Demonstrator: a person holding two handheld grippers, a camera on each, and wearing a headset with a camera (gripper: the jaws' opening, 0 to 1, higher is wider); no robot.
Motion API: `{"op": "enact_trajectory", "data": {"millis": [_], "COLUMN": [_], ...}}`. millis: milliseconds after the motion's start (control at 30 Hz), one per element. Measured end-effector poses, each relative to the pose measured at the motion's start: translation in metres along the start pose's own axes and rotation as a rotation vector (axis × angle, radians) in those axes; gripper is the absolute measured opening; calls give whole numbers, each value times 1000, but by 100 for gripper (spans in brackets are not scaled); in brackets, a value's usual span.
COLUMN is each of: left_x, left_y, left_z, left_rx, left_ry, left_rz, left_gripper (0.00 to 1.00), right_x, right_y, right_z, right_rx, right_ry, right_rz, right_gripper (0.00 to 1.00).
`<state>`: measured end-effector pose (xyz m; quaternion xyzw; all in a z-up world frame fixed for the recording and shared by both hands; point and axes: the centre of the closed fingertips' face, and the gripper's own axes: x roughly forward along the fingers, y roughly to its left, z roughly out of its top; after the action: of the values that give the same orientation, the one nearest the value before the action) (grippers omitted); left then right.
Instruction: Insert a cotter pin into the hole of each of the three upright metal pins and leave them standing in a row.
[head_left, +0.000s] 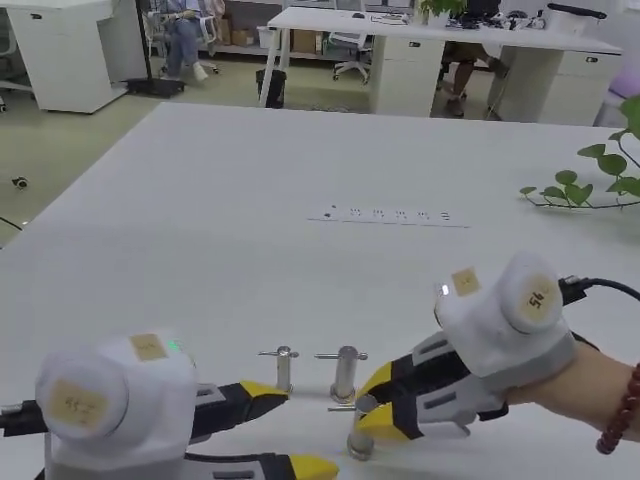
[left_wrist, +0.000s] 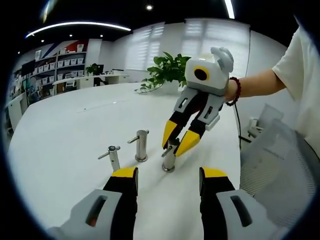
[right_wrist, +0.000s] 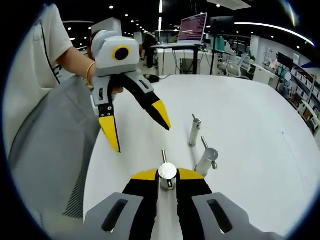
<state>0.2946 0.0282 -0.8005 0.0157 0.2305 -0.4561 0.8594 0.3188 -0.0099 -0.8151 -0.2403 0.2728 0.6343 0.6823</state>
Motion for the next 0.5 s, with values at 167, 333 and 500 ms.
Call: {"op": "enact_trajectory", "data": {"millis": [167, 333, 500], "left_x": [-3, -6, -9], "left_y": [1, 0, 1], "left_z": [5, 6, 7], "left_rx": [-3, 5, 1], "left_ry": [-21, -28, -33], "left_rz": [9, 15, 30], "left_gripper": [49, 50, 49], "right_x": [-6, -12, -17], "right_y": [-11, -21, -31], "right_z": [-4, -8, -12], "right_rx": [12, 21, 24], "right_ry": [2, 5, 9], "right_rz": [-29, -54, -76], "right_gripper": [13, 13, 13]}}
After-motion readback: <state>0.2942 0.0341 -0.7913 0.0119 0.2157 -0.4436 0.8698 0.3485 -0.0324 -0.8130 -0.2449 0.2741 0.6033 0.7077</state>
